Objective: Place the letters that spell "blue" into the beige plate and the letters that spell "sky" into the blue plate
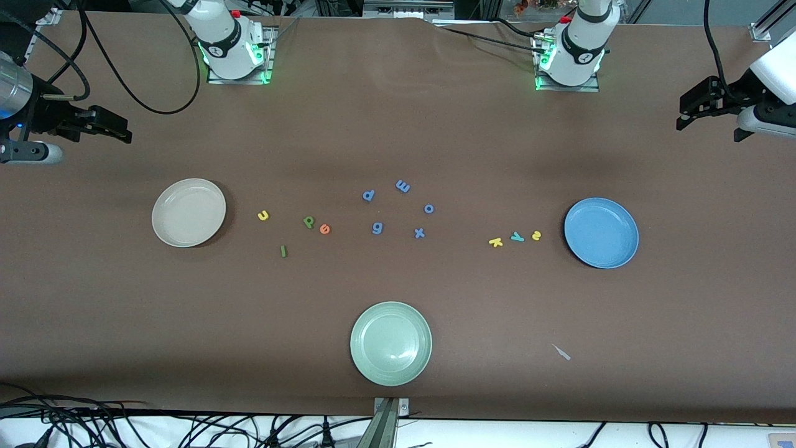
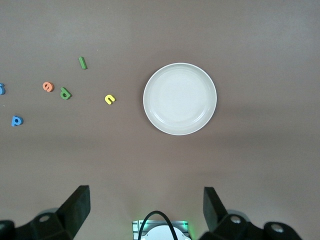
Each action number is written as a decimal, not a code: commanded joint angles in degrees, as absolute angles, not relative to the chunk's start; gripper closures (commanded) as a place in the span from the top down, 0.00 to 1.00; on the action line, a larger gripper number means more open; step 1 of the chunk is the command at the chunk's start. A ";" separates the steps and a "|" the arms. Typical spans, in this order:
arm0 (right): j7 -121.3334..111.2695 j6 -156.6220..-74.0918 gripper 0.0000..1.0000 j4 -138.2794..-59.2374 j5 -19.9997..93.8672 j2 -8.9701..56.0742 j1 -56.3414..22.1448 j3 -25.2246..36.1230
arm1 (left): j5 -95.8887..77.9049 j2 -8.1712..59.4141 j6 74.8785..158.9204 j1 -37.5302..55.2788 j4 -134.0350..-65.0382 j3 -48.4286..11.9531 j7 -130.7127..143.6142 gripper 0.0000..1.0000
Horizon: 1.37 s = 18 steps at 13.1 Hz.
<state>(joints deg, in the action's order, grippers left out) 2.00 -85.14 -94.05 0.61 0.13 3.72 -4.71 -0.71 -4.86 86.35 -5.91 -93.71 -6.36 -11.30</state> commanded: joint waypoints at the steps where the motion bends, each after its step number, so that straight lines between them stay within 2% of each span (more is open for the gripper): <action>1: 2.55 -84.90 1.00 -92.64 0.09 0.70 2.90 -4.04 | 0.44 -4.13 84.81 -5.71 -91.76 -6.77 -10.37 1.00; 18: 2.46 -85.08 1.00 -92.29 -0.18 0.97 3.16 -4.04 | 0.44 -4.04 83.94 -5.54 -91.05 -6.77 -10.37 1.00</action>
<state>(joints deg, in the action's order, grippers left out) 2.03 -85.25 -93.64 0.61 0.40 3.68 -4.29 -0.71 -4.86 85.40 -5.85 -93.04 -6.67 -11.30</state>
